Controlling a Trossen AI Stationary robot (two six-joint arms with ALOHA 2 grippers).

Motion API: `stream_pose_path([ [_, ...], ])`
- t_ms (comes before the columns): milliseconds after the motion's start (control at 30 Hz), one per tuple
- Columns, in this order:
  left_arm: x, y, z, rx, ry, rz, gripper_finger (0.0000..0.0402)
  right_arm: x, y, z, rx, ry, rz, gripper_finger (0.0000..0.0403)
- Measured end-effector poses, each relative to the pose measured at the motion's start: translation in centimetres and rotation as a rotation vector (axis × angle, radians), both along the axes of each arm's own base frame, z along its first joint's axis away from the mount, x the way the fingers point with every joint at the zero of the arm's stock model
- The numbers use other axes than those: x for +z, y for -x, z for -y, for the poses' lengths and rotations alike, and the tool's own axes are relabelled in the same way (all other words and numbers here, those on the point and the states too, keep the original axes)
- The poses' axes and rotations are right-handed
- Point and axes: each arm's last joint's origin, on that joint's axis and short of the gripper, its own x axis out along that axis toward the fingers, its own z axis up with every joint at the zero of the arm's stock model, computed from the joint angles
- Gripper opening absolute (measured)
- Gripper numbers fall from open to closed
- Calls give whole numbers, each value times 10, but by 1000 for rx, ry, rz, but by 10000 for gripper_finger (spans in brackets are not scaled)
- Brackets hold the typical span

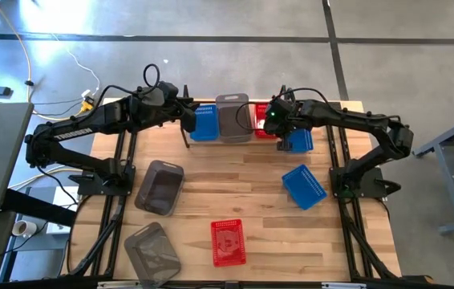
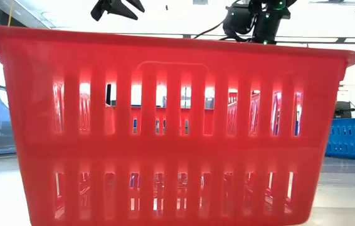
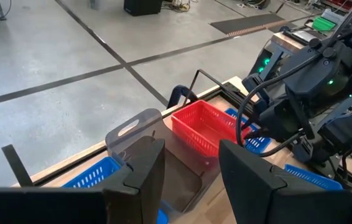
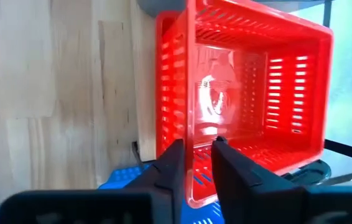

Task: Stack baskets on shelf by color
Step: Stack the top red bin on the red bin on the shelf, then stack the top black bin on the other black bin on the shelf

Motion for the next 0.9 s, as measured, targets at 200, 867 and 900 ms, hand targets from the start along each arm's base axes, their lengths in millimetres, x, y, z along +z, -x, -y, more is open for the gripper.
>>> stream_pose_path([
  [200, 0, 0, 0, -1, -1, -2, 141, 6, -1, -1, -4, 13, -6, 97],
  [867, -12, 7, -4, -167, 109, -123, 141, 16, -4, -11, -171, -84, 102, 98],
  [900, -15, 8, -2, -199, 124, -153, 141, 16, -5, -13, -186, -88, 108, 98],
])
